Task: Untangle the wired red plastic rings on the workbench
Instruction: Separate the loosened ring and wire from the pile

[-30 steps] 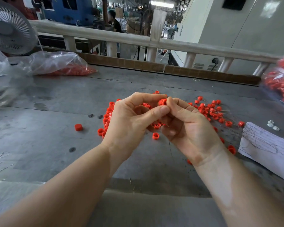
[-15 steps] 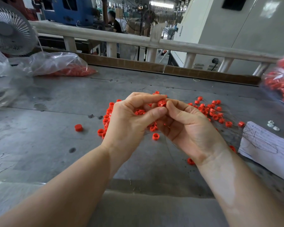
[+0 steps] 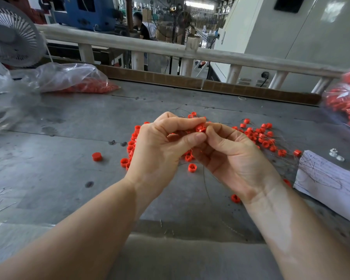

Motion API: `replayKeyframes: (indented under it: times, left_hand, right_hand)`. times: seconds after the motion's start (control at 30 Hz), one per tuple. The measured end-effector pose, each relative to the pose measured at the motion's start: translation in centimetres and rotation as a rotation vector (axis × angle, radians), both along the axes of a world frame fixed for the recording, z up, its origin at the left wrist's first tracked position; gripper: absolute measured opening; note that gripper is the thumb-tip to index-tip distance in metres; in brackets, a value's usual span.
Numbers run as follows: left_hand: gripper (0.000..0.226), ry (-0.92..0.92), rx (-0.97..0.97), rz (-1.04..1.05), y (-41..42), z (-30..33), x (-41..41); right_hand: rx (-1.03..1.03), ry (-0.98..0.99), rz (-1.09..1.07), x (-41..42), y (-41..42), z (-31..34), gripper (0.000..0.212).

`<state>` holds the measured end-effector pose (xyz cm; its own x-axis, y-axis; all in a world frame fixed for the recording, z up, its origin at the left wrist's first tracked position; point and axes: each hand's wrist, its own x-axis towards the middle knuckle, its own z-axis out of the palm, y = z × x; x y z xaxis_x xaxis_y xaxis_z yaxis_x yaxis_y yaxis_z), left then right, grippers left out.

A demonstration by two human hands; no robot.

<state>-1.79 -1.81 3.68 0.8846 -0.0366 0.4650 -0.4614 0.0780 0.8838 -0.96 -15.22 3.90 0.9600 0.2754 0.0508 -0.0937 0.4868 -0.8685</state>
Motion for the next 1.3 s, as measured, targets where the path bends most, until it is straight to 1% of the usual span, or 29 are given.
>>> replayKeyframes:
  times: [0.37, 0.53, 0.7, 0.8, 0.93, 1.03, 1.17, 1.3]
  left_hand:
    - [0.024, -0.031, -0.014, 0.018, -0.26, -0.12, 0.08]
    - [0.032, -0.055, -0.016, -0.023, -0.37, -0.02, -0.07]
    - [0.024, -0.05, -0.03, -0.024, -0.02, -0.08, 0.06]
    - [0.023, -0.041, -0.066, -0.051, 0.14, -0.24, 0.23]
    - [0.02, -0.012, -0.128, -0.135, 0.26, -0.29, 0.5]
    - [0.018, 0.011, -0.178, -0.211, 0.33, -0.29, 0.68]
    - [0.017, 0.011, -0.203, -0.241, 0.35, -0.31, 0.71]
    - [0.022, 0.025, -0.21, -0.268, 0.45, -0.36, 0.62]
  right_hand:
    - [-0.027, -0.048, -0.053, -0.06, 0.15, 0.23, 0.013]
    - [-0.032, -0.102, -0.091, -0.08, 0.05, 0.45, 0.011]
    - [-0.034, -0.152, -0.118, -0.3, 0.12, 0.58, 0.006]
    - [-0.028, -0.171, -0.108, -0.42, 0.08, 0.67, 0.003]
    - [-0.011, -0.145, -0.105, -0.46, -0.06, 0.72, 0.008]
    - [0.004, -0.131, -0.098, -0.51, -0.06, 0.81, 0.003]
    - [0.012, -0.13, -0.068, -0.57, -0.15, 0.87, 0.001]
    - [-0.007, -0.139, -0.045, -0.58, -0.4, 0.9, 0.005]
